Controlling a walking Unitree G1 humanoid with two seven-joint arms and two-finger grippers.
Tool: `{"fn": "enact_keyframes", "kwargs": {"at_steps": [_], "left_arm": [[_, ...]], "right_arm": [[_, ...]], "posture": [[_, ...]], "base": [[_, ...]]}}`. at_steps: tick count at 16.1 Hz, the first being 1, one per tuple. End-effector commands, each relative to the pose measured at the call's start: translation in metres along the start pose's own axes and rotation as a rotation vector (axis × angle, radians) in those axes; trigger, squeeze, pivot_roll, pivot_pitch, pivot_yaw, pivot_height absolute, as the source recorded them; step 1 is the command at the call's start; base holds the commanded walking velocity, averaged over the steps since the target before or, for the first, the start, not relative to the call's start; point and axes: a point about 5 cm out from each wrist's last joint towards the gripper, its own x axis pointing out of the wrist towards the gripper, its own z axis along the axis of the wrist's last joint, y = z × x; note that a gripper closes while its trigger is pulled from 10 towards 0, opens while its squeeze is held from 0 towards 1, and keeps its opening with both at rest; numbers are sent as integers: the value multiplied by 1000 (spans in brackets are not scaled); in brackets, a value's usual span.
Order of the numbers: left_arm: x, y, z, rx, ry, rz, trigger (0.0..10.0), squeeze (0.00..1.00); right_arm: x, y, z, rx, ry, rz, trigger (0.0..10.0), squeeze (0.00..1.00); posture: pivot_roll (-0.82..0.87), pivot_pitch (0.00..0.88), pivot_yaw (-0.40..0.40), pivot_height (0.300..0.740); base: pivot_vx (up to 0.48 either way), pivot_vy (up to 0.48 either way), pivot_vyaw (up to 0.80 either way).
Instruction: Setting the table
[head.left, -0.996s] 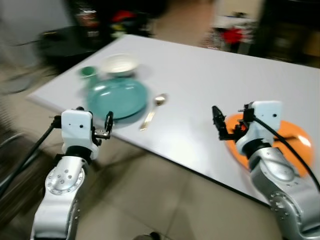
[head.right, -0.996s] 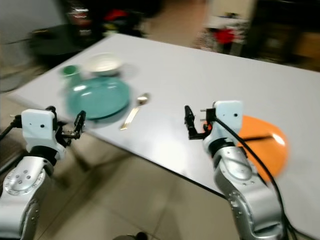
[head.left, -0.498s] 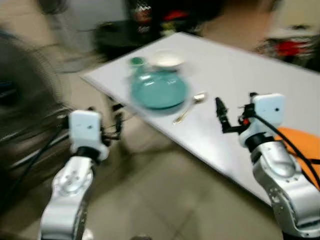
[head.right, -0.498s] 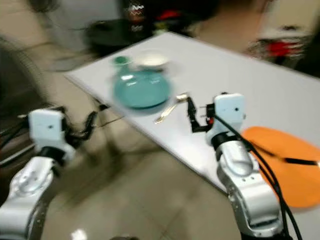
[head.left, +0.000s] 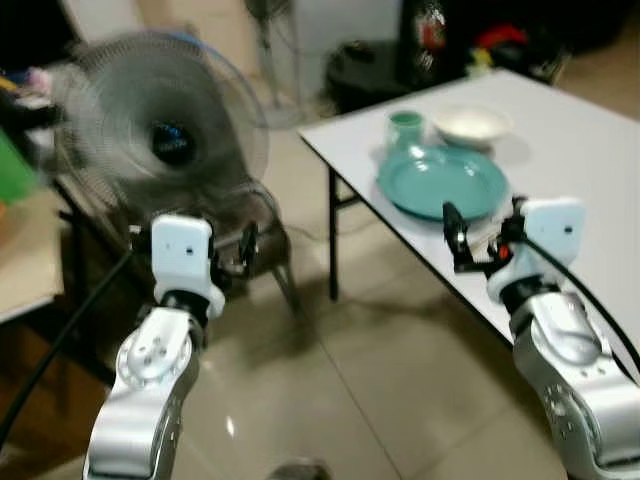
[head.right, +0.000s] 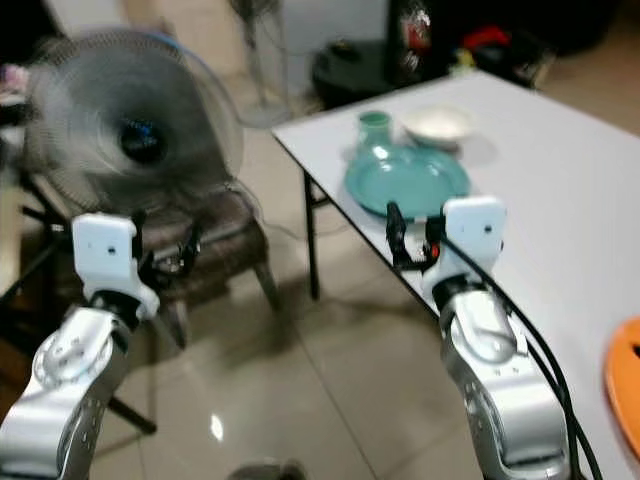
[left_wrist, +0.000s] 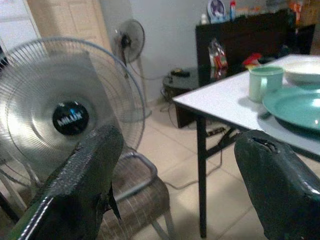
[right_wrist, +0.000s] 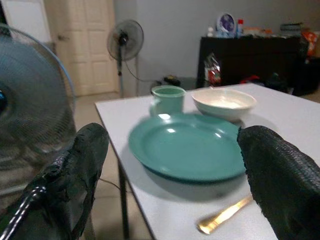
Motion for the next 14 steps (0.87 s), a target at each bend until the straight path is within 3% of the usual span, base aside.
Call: {"fn": "enact_keyframes", "kwargs": {"at_steps": [1, 14], "left_arm": [[2, 5, 1, 12, 2, 20, 10000, 0], [-10, 12, 1, 54, 36, 11, 10000, 0]], "right_arm": [[1, 6, 1, 8, 4, 27, 10000, 1000], [9, 30, -14, 81, 35, 105, 10000, 1000]], "posture": [[22, 0, 75, 740], [91, 0, 76, 740]], "base": [[0, 349, 594], [0, 370, 33]]}}
